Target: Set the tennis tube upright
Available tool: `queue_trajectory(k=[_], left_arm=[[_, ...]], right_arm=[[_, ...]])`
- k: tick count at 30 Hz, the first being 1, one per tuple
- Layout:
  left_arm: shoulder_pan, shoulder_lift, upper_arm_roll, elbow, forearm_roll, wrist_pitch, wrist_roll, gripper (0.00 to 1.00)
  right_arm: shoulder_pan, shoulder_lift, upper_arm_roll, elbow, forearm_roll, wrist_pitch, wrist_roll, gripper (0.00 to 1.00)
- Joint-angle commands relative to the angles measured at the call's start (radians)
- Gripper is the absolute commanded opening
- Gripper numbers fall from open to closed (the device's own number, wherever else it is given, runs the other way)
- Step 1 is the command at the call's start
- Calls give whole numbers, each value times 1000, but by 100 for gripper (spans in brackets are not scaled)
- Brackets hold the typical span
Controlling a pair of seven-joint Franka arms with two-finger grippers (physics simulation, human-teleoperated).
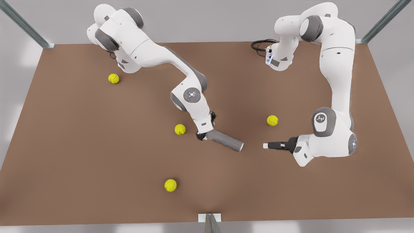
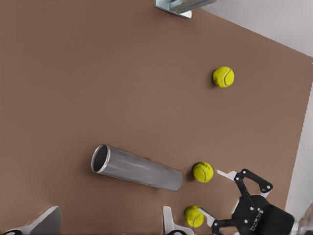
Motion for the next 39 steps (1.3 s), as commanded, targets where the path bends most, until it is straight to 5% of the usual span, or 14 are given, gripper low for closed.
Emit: queue_trajectory(k=[1, 3, 5, 7, 10, 14, 17, 18, 39], left_arm=[[-1, 8, -14, -1, -89, 1, 2, 100], [-10, 63, -42, 9, -138, 2, 60, 100], [-1, 92, -39, 6, -132, -24, 211, 100], [2, 159, -30, 18, -116, -27, 358, 99], [7, 250, -2, 120, -110, -39, 412, 99], [-4, 390, -13, 302, -123, -38, 413, 98], [-18, 417, -18, 325, -139, -116, 370, 99], [-19, 416, -18, 323, -147, -125, 341, 99], [-15, 382, -36, 167, -138, -93, 384, 99]], right_arm=[[-30, -24, 15, -10, 0, -37, 24, 100], [-258, -132, 139, -78, 0, -193, 156, 100], [-467, -259, 173, -187, 1, -273, 195, 100], [-821, -310, 265, -259, 51, -368, 167, 100], [-989, -350, 271, -290, 3, -479, 117, 100], [-1001, -350, 251, -265, 11, -485, 170, 100], [-751, -597, -40, -370, 98, -508, 143, 100], [-722, -598, -62, -354, 98, -538, 138, 100], [-703, -506, 4, -310, 112, -460, 132, 100]])
